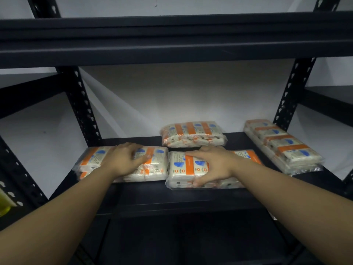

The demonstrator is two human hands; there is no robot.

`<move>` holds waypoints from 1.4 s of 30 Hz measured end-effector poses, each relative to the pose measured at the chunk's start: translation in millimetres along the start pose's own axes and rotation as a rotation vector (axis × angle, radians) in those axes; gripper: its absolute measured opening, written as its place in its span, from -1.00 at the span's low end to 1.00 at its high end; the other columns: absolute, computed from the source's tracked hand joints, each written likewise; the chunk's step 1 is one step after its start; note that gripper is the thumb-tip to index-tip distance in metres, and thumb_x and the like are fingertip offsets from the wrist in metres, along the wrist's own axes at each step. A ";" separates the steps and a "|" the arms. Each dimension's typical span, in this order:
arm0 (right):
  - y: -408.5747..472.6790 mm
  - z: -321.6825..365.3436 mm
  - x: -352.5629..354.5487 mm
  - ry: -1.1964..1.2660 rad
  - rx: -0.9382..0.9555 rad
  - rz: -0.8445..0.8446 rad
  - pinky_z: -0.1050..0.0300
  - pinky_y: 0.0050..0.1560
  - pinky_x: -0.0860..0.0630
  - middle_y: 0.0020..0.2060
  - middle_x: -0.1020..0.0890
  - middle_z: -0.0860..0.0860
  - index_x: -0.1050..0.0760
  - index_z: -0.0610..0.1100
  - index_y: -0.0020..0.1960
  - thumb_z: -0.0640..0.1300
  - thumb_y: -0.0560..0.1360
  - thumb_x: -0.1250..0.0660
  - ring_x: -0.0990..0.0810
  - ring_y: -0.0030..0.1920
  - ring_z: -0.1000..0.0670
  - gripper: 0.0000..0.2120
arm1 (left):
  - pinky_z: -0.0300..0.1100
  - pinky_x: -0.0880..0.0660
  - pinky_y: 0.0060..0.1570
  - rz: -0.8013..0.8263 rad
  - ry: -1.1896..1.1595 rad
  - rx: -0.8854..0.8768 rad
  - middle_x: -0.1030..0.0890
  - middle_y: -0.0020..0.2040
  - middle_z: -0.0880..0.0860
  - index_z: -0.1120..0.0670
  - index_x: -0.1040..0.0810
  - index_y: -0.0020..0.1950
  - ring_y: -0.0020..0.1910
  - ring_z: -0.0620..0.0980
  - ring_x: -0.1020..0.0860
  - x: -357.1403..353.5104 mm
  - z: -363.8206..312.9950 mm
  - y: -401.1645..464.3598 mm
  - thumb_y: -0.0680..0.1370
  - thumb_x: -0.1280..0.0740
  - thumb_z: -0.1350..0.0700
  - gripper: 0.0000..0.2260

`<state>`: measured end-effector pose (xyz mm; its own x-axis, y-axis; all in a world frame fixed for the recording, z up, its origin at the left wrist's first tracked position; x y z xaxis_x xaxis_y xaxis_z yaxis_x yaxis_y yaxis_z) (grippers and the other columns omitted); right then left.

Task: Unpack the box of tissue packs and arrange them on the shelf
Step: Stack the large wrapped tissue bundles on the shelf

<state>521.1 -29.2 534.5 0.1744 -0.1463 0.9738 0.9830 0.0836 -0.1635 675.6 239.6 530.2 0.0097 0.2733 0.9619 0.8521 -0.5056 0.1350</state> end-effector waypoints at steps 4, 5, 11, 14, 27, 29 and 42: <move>-18.3 -17.7 -4.7 0.054 -0.030 -0.041 -0.23 0.49 -0.28 0.50 -0.34 0.14 -0.03 0.36 0.58 0.68 0.19 -0.29 -0.34 0.47 -0.02 0.07 | -0.05 -0.44 0.15 -0.049 -0.122 -0.085 -0.50 0.38 -0.03 -0.10 -0.49 0.42 0.31 0.04 -0.49 2.4 -29.3 0.3 0.58 -0.32 -0.26 -0.54; -25.0 -23.6 -4.8 0.069 -0.037 -0.056 -0.23 0.50 -0.26 0.51 -0.34 0.15 -0.05 0.35 0.58 0.67 0.19 -0.32 -0.32 0.48 -0.01 0.07 | -0.08 -0.43 0.12 -0.054 -0.157 -0.124 -0.49 0.39 -0.03 -0.10 -0.49 0.43 0.31 0.02 -0.48 2.6 -43.1 -0.3 0.57 -0.37 -0.15 -0.57; -52.6 -68.9 0.6 0.011 -0.118 -0.106 -0.18 0.46 -0.29 0.49 -0.36 0.12 -0.07 0.28 0.59 0.61 0.15 -0.41 -0.35 0.43 -0.03 0.14 | 0.00 -0.39 0.39 0.196 -0.190 -0.417 -0.35 0.55 -0.08 -0.16 -0.24 0.59 0.47 -0.03 -0.37 -10.7 -145.3 -1.8 0.39 -0.49 -0.37 -0.14; -56.7 -79.8 -2.1 -0.052 -0.130 -0.063 -0.13 0.46 -0.29 0.47 -0.37 0.07 -0.03 0.20 0.62 0.50 0.15 -0.47 -0.36 0.38 -0.03 0.19 | 0.13 -0.36 0.46 0.351 -0.087 -0.486 -0.28 0.59 -0.07 -0.18 -0.09 0.62 0.50 0.01 -0.34 -27.5 -179.3 3.3 0.21 -0.50 -0.51 0.11; -51.2 -80.4 0.1 -0.024 -0.075 -0.091 -0.05 0.32 -0.37 0.23 -0.43 0.14 -0.12 0.20 0.55 0.31 0.20 -0.52 -0.40 0.16 0.05 0.03 | -0.09 -0.55 0.11 0.507 -0.029 -0.339 -0.51 0.21 -0.07 -0.07 -0.21 0.48 0.14 -0.02 -0.54 -61.3 -191.4 21.2 0.26 -0.57 -0.22 -0.09; -55.7 -83.9 -2.9 0.045 -0.093 -0.126 -0.06 0.29 -0.44 0.18 -0.45 0.15 -0.13 0.26 0.49 0.30 0.18 -0.53 -0.43 0.14 0.06 -0.01 | -0.07 -0.56 0.12 0.480 -0.016 -0.361 -0.49 0.23 -0.08 -0.08 -0.13 0.53 0.14 -0.01 -0.54 -61.9 -190.9 18.5 0.25 -0.56 -0.26 -0.02; -88.0 -104.7 -21.7 0.251 -0.122 -0.359 -0.27 0.58 -0.04 0.65 -0.11 0.05 -0.21 0.35 0.56 0.52 0.25 -0.47 0.05 0.64 -0.02 -0.04 | 0.14 -0.28 0.49 0.171 -0.023 -0.339 -0.23 0.62 -0.01 -0.16 -0.02 0.65 0.55 0.10 -0.26 -46.2 -166.0 -17.9 0.37 -0.34 -0.54 0.00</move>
<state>436.8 -136.6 511.2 -0.1855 -0.3806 0.9060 0.9806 -0.1308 0.1458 573.0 100.2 522.9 0.1518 0.1777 0.9723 0.6154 -0.7868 0.0477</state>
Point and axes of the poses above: each hand's wrist, its own y-axis towards the middle knuckle, its own x-axis out of the back of the hand, z = x × y, the point moved 6 cm from there along y, towards the middle knuckle
